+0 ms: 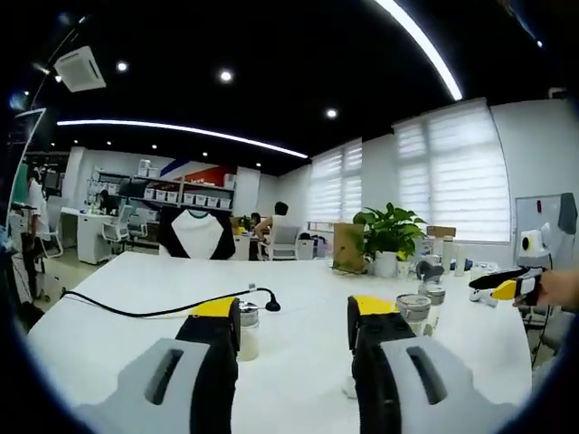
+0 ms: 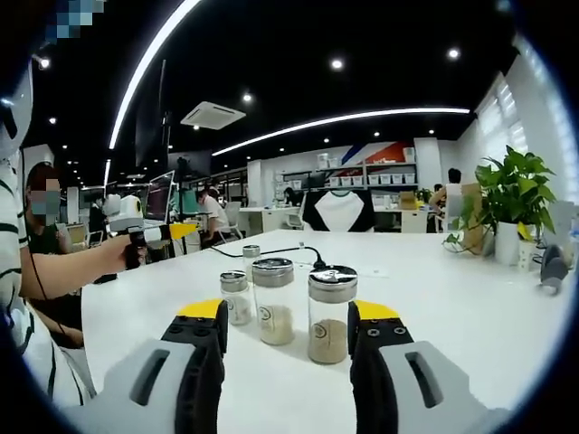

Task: Rotate the seasoning bottle until the label or dispensing opening points toward the visible target arrow and the bottle remains upright within the marked orientation range

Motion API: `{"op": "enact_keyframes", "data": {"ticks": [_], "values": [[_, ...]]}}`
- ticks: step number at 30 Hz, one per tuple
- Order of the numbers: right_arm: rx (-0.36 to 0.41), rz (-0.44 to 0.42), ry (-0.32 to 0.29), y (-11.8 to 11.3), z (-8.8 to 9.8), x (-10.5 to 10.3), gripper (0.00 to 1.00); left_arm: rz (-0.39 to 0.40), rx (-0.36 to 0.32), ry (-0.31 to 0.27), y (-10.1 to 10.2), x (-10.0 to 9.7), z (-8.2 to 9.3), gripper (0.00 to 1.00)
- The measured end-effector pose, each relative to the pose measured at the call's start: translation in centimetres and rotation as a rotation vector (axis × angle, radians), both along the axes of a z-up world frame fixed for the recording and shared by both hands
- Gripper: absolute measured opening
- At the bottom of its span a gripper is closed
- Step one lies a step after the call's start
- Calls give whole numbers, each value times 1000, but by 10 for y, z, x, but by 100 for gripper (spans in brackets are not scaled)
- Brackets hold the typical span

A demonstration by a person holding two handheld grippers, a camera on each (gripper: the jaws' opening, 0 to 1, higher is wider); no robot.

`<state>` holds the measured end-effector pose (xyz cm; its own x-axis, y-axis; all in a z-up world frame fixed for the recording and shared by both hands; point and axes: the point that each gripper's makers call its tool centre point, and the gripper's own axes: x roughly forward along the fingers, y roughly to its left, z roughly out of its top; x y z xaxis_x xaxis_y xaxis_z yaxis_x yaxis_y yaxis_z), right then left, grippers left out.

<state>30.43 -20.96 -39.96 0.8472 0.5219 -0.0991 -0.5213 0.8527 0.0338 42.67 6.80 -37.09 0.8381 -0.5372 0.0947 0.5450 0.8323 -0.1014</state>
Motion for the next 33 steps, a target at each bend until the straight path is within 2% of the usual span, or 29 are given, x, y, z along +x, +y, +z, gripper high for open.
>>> {"op": "enact_keyframes", "data": {"ticks": [3, 7, 8, 9, 11, 14, 17, 21, 33], "values": [[3, -8, 7, -3, -1, 1, 50, 13, 14, 6, 1, 11, -3, 44], [2, -13, 16, -6, -3, 2, 49, 23, 79, 6, 0, 26, -14, 32], [5, -17, 17, -7, -3, 2, 49, 9, 89, 10, -3, 29, -17, 32], [8, -21, 17, -9, -3, 3, 49, 4, 88, 10, -5, 31, -17, 32], [9, -26, 18, -10, -3, 3, 49, -14, 73, 7, -8, 35, -19, 24], [6, -30, 20, -13, -3, 3, 48, 6, 97, 4, -10, 44, -24, 23], [8, -34, 21, -14, -2, 3, 48, 12, 99, 32, -11, 53, -33, 22], [7, -34, 23, -15, -2, 2, 48, 22, 115, 46, -13, 61, -40, 23], [0, -42, 41, -16, -6, 2, 48, 28, 169, 88, -17, 91, -59, 38]]}}
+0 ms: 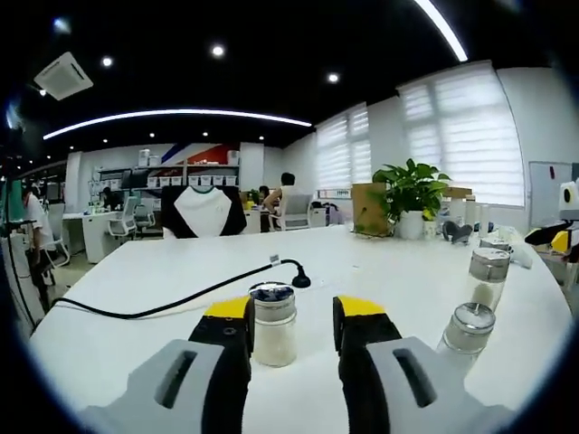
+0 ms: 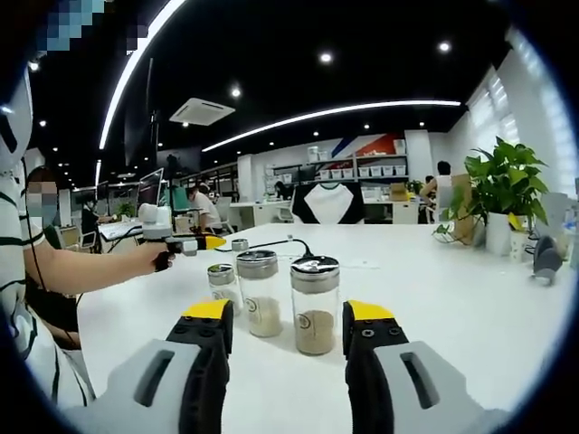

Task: Rotate the seasoning bottle until the label or dispensing opening points toward the visible target arrow and the bottle remains upright within the marked orientation range

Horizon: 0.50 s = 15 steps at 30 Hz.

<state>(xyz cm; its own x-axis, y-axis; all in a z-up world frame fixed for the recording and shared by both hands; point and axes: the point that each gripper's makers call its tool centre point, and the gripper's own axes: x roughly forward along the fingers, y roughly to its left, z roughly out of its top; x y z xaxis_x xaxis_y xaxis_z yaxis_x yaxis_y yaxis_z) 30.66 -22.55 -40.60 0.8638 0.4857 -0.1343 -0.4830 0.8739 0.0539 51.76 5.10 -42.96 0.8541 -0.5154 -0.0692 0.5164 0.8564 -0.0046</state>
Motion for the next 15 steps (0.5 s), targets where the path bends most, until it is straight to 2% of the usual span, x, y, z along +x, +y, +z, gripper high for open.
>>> {"op": "enact_keyframes", "data": {"ticks": [9, 11, 13, 15], "values": [[-9, -3, 7, -1, -1, -2, 47, 34, -14, 13, -5, 16, -8, 69], [-18, -6, 13, -3, -3, -3, 46, 32, -16, 16, -8, 20, -8, 70], [-31, -12, 22, -5, -5, -3, 45, 64, -36, 24, -5, 25, -7, 69], [-61, -31, 33, -10, -9, -3, 40, 75, -59, 20, -5, 30, -4, 73]]}}
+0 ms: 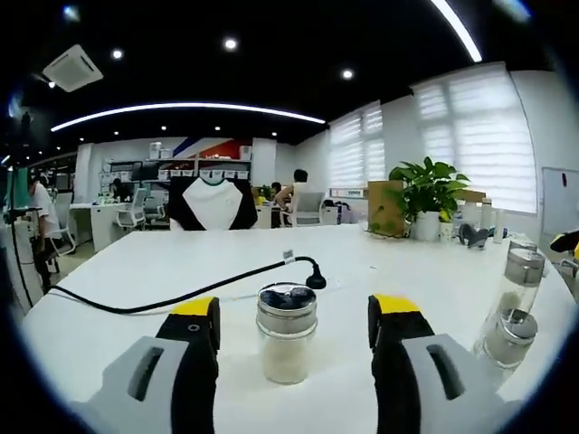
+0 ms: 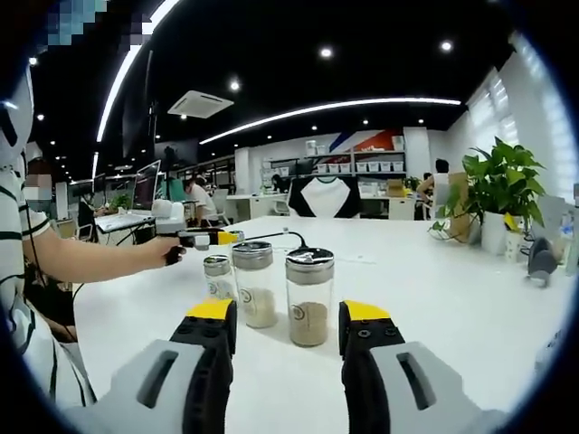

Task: Rotate the seasoning bottle until the label or dispensing opening points toward the visible target arrow and the bottle remains upright within the marked orientation range

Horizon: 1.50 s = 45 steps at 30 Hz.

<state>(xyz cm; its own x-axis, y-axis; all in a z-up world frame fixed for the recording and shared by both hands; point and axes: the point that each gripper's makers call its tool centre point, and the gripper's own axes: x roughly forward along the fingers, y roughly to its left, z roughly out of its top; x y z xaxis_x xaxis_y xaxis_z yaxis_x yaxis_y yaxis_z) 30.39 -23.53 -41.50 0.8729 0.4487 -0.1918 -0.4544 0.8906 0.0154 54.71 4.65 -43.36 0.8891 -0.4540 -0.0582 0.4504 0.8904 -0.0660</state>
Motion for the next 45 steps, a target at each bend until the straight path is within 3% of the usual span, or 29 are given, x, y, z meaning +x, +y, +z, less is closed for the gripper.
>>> {"op": "enact_keyframes", "data": {"ticks": [4, 5, 7, 12, 14, 17, 18, 20, 24, 27, 32, 45], "values": [[31, -3, -7, -1, 5, 0, 37, 37, -8, -6, 1, 5, 3, 80], [28, -4, -10, -1, 6, 0, 37, 69, 17, -22, 4, 7, 3, 85], [25, -4, -8, -1, 6, 0, 37, 60, 11, -42, 0, 6, 5, 93], [23, 3, 2, 0, 4, 1, 33, 39, 2, -18, -8, 5, 0, 94], [24, 3, 2, 0, 5, 1, 32, 39, 7, -5, -9, 5, -3, 88], [18, 1, -1, -1, 5, 1, 28, 34, 6, 22, -7, 0, -4, 58], [26, 2, 4, -1, 5, 1, 27, 32, 1, 24, -8, 0, -4, 58], [30, -1, 12, -2, 2, 0, 27, 31, -2, 25, -11, -1, -4, 69], [33, -6, 19, -4, 0, 0, 26, 6, 47, 10, -18, -7, -2, 58], [31, -6, 20, -4, 0, -1, 25, -3, 57, 9, -18, 1, -3, 56], [42, 0, 22, -3, 2, -3, 21, 10, 103, 31, -11, 9, -10, 33], [54, 1, 14, -3, 5, -6, 19, 12, 89, 48, -12, 12, -9, 33]]}}
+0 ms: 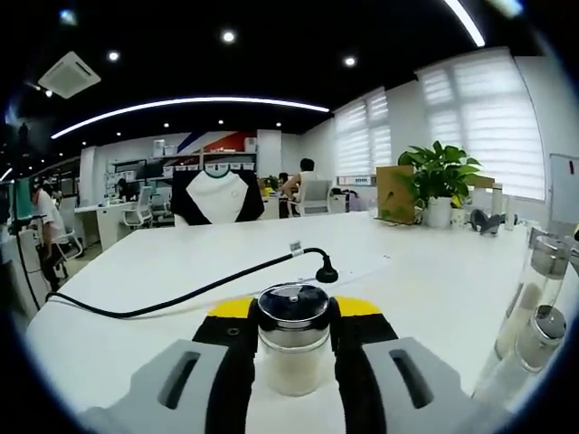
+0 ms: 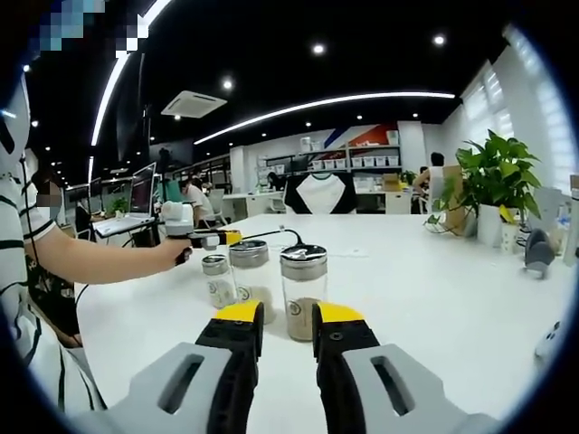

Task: Rotate the seasoning bottle until the label or dispensing opening points toward the visible target arrow and the bottle remains upright within the marked orientation range

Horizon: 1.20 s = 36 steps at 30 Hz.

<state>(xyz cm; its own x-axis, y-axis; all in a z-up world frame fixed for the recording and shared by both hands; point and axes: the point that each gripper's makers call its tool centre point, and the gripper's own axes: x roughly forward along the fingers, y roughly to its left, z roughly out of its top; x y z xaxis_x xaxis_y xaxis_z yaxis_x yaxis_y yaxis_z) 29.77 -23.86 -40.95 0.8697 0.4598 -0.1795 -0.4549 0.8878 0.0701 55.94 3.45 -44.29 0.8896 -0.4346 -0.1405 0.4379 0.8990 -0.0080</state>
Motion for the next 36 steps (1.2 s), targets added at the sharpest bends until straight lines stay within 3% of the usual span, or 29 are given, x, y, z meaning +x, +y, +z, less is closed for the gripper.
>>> {"op": "enact_keyframes", "data": {"ticks": [4, 9, 14, 20, 24, 36], "values": [[-3, 2, 0, 0, 1, -1, 18, -7, 21, 31, 2, -1, -1, 32], [0, 8, -16, 3, 8, 0, 18, -27, -11, 26, 5, -12, 10, 32], [2, 25, -25, 9, 11, -1, 17, -41, 1, 23, 5, -22, 19, 32], [8, 37, -33, 13, 11, -7, 17, -77, -53, -1, 2, -46, 35, 32], [18, 36, -24, 12, 10, -11, 16, -89, -50, -11, 0, -64, 39, 32], [40, 40, -34, 10, 12, -22, 15, -101, -49, -12, 6, -108, 37, 32]]}}
